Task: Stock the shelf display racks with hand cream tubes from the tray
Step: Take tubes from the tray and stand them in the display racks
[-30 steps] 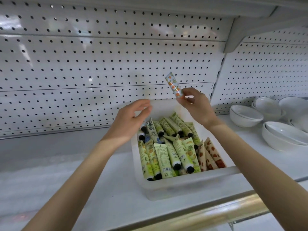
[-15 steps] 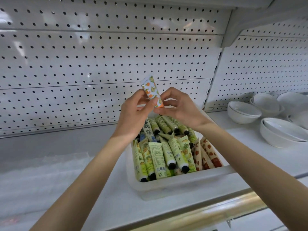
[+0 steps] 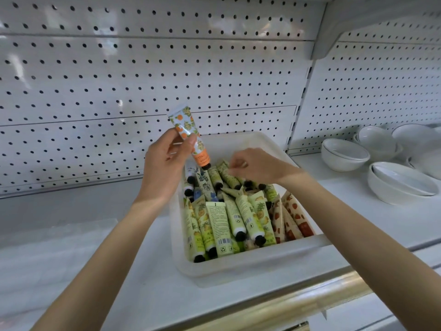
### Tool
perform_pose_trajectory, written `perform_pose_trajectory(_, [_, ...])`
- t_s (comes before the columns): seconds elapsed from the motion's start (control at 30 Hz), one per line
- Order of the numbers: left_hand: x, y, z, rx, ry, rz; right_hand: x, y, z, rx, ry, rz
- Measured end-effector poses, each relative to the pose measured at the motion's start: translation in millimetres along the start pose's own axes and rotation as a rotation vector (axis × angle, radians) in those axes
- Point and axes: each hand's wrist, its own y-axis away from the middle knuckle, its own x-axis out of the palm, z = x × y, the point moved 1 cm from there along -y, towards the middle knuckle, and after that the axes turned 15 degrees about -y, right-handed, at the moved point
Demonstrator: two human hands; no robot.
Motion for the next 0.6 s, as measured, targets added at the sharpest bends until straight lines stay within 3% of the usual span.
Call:
perform_pose_trajectory(0.1, [-5,2,8,-0.027,-0.004,0.002,0,-1,-14,0.162,0.017,0.204])
perform_pose_trajectory(0.2, [-8,4,14,-0.044,-0.006,0.005,-1,-1,-17,0.255,-0.072,0.294])
perform_pose_trajectory(0.6, [-19,7,19,-0.063,-0.018,-0.014,-4,6,-8,0.295,-0.236,0.320])
